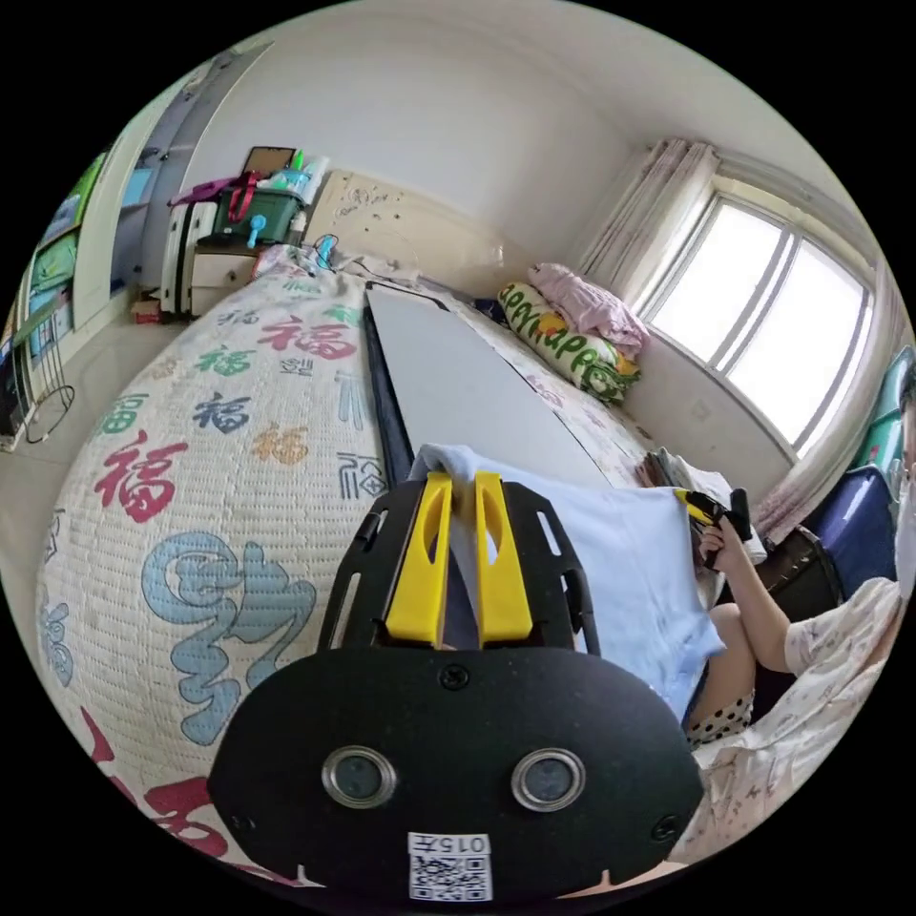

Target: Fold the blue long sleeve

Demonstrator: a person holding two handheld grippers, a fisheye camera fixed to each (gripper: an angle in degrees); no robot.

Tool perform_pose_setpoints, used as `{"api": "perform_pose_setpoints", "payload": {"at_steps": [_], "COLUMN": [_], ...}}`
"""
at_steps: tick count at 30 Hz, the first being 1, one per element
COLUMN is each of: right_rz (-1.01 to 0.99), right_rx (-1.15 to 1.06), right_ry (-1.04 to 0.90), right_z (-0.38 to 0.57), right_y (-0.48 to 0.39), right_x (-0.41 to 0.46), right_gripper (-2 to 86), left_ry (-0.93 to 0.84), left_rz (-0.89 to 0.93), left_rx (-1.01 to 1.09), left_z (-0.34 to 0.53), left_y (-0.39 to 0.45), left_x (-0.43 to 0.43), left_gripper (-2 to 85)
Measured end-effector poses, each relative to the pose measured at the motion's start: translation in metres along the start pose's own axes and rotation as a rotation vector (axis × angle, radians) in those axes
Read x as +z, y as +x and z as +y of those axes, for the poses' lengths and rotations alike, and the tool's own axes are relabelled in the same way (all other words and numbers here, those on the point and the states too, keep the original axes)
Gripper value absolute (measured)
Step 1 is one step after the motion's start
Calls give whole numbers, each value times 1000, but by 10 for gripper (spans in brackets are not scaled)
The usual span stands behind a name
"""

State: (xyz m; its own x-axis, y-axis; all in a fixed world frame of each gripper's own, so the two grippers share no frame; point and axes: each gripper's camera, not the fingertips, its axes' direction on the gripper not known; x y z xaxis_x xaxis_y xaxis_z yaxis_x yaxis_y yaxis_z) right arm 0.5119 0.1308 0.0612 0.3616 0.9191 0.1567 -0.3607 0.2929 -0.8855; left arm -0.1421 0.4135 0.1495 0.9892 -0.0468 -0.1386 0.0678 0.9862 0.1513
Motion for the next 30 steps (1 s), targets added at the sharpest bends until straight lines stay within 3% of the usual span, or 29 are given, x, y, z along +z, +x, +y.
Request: {"api": "perform_pose_setpoints", "payload": {"at_steps": [5, 12, 17, 21, 25, 30], "right_rz": [156, 238, 455, 273, -103, -73], "right_rx": [55, 26, -423, -752, -897, -1028], "right_ry": [-113, -11, 70, -11, -310, -449], "right_z": [5, 60, 160, 240, 307, 370], "right_y": [27, 20, -101, -191, -263, -312], "right_x": [72, 58, 71, 118, 198, 271], "right_gripper": [47, 61, 60, 63, 76, 107], "left_ry": [-159, -163, -117, -111, -104, -81], "left_rz": [-219, -148, 7, 25, 8, 12], "left_rx": [8, -25, -193, -204, -215, -291], "left_z": [16, 21, 30, 28, 22, 12], "left_y": [-9, -35, -85, -95, -100, -114], "left_x": [56, 35, 23, 16, 4, -11], "left_gripper": [36, 72, 81, 81, 86, 101]}}
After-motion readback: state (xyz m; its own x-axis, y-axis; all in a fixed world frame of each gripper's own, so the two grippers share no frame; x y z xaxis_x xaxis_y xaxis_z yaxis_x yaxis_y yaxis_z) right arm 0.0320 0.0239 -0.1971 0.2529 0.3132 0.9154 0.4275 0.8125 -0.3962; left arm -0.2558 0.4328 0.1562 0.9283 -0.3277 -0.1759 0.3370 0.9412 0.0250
